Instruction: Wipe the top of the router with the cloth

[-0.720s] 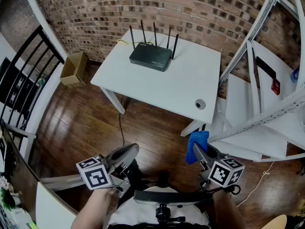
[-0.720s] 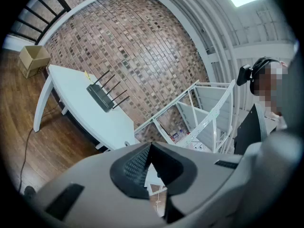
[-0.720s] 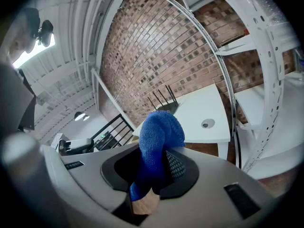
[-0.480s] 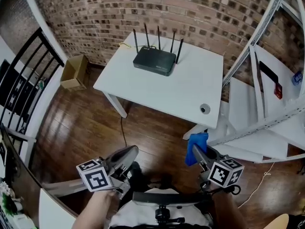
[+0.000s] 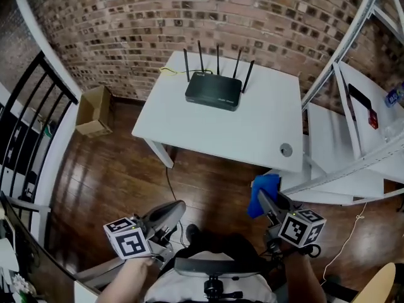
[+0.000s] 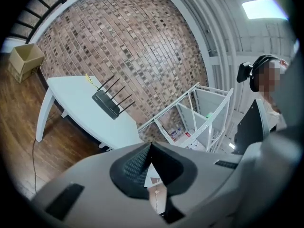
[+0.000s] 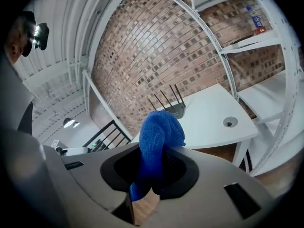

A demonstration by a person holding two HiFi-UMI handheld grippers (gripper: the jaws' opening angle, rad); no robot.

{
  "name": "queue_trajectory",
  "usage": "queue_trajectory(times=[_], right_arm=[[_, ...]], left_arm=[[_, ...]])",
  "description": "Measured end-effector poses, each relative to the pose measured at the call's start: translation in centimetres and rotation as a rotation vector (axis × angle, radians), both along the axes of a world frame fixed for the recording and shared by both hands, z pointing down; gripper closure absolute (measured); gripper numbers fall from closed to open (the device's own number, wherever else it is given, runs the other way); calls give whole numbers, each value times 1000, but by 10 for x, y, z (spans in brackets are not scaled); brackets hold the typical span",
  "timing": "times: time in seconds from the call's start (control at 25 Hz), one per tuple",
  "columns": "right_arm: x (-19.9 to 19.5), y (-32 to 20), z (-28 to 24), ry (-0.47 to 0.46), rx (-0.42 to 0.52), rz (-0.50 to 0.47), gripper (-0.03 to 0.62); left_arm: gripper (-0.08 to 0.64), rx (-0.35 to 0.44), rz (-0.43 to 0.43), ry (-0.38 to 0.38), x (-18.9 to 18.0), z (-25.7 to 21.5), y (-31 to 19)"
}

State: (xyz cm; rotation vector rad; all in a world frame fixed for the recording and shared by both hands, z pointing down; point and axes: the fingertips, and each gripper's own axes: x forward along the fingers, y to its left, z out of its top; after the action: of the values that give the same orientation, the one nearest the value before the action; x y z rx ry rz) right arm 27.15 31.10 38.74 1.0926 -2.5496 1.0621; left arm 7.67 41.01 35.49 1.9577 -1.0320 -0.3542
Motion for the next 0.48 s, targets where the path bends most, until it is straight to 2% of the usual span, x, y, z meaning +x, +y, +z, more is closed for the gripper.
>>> queue_trajectory(times=[0.16, 0.28, 0.48], right_arm=[[-8, -3, 7, 3, -11, 61, 488], [-7, -15, 15, 20, -23, 71, 488], [-16, -76, 27, 9, -26, 45, 488]], left_arm=[[549, -11, 41, 5, -14, 8, -19], [549, -22, 63, 18, -12, 12, -36], [549, -27, 44, 5, -15, 18, -92]])
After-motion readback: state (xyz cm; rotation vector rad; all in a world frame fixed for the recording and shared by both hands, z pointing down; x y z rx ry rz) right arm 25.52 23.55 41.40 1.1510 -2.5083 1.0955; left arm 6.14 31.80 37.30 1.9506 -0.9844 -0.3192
